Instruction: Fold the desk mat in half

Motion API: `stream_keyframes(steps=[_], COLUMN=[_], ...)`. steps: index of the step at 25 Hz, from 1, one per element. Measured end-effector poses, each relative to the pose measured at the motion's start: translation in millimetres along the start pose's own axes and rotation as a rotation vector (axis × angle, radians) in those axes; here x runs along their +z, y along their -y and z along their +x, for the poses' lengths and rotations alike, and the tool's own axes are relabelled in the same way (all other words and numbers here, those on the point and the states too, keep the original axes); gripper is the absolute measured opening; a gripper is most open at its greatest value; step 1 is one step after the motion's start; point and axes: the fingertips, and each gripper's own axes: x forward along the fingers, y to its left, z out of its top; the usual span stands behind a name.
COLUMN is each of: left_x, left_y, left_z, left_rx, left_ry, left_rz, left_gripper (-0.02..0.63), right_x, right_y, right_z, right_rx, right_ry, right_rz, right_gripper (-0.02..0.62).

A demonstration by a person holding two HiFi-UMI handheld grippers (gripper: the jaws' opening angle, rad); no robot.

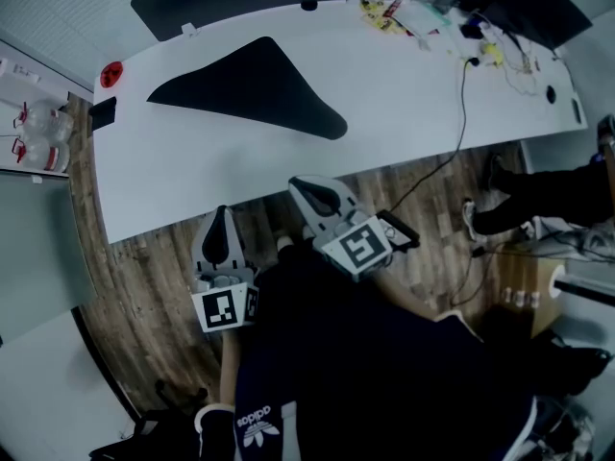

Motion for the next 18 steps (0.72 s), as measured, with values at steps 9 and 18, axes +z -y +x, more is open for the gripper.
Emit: stream_keyframes(steps=[9,18], left_x=[7.4,-1.5], left_y=[-9.0,-11.2], left_z=[4.2,-1.6], left_rx=[0.038,0.027], left_ry=[0.002,-0.002], left_rz=[-0.040,-0.002], left_gripper=[0.003,0.003], right_x=[4.6,4.1], right_y=[0.4,-4.2], right_z=[8.6,9.9], right_rx=[-0.003,0.013], right_ry=[0.005,0.001], right_rz=[0.007,-0.008], right_gripper=[0.003,0.003])
